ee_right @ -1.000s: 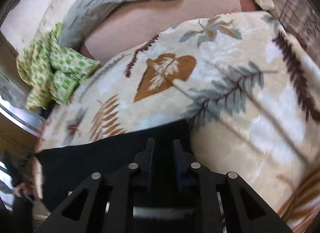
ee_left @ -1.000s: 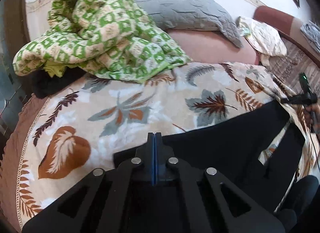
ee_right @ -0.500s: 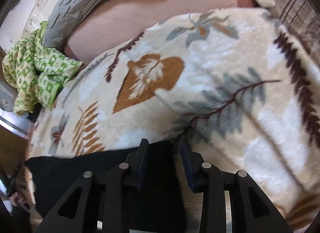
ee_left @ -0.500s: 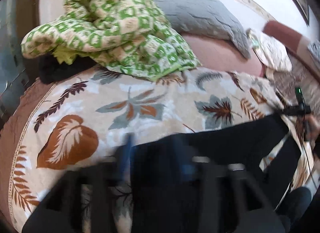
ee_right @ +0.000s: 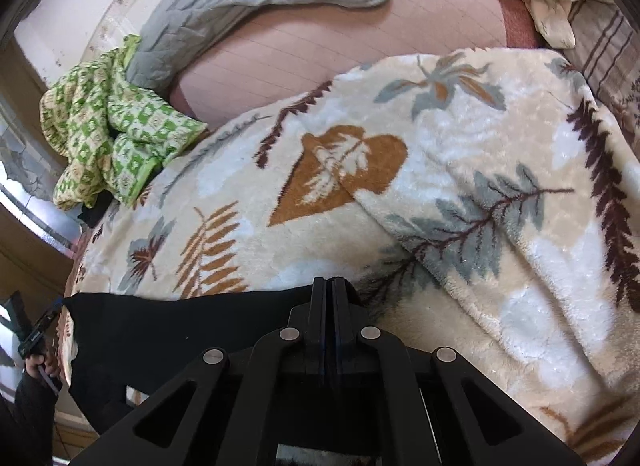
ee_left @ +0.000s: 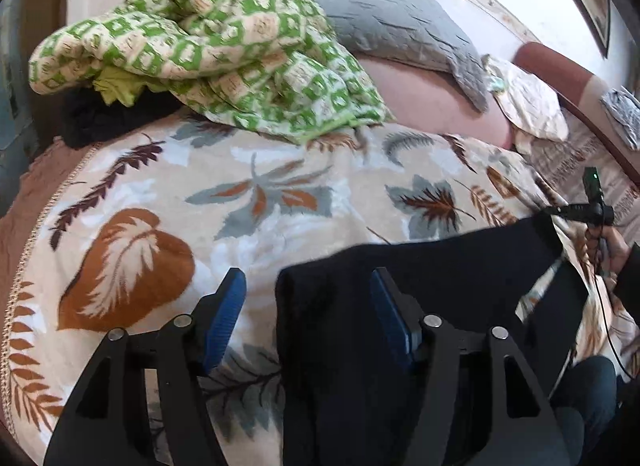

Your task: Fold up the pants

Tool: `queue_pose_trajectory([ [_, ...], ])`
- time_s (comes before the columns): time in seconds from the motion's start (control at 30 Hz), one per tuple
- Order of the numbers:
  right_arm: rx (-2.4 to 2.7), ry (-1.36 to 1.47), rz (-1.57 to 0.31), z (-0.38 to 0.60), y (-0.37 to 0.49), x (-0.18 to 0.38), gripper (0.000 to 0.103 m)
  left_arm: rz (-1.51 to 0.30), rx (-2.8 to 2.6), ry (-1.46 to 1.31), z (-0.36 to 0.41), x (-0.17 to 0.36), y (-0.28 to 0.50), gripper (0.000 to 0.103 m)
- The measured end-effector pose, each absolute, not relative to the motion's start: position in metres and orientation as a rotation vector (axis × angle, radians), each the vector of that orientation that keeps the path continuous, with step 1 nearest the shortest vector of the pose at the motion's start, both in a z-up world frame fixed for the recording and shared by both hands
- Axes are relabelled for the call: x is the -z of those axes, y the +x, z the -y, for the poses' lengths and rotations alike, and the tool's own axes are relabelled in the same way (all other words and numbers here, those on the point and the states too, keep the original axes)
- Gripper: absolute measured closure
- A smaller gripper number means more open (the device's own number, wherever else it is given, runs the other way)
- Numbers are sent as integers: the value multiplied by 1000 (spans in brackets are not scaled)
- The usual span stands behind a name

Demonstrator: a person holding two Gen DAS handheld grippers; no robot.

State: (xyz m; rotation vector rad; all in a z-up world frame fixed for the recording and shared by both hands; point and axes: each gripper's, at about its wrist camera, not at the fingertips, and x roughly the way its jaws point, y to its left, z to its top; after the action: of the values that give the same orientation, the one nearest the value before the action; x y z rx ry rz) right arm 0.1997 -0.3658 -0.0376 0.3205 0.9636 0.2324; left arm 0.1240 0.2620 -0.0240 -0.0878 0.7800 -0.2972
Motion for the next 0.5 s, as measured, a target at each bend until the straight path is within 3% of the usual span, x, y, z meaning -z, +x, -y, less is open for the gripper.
queue_pose_trajectory([
  [0.3, -252, 308, -956, 360, 193, 29, 102, -814, 295, -66, -256, 34, 144, 35],
  [0.33, -253, 312, -955, 361, 192, 28, 102, -819, 315, -78, -255, 35, 145, 52],
  [0.37, -252, 313, -952, 361, 192, 26, 102, -830, 332, -77, -253, 35, 147, 86],
  [0.4, -254, 315, -951, 362, 192, 26, 102, -836, 324, -57, -249, 34, 148, 97],
  [0.5, -255, 314, -945, 364, 189, 23, 102, -810, 326, -35, -245, 28, 141, 98],
])
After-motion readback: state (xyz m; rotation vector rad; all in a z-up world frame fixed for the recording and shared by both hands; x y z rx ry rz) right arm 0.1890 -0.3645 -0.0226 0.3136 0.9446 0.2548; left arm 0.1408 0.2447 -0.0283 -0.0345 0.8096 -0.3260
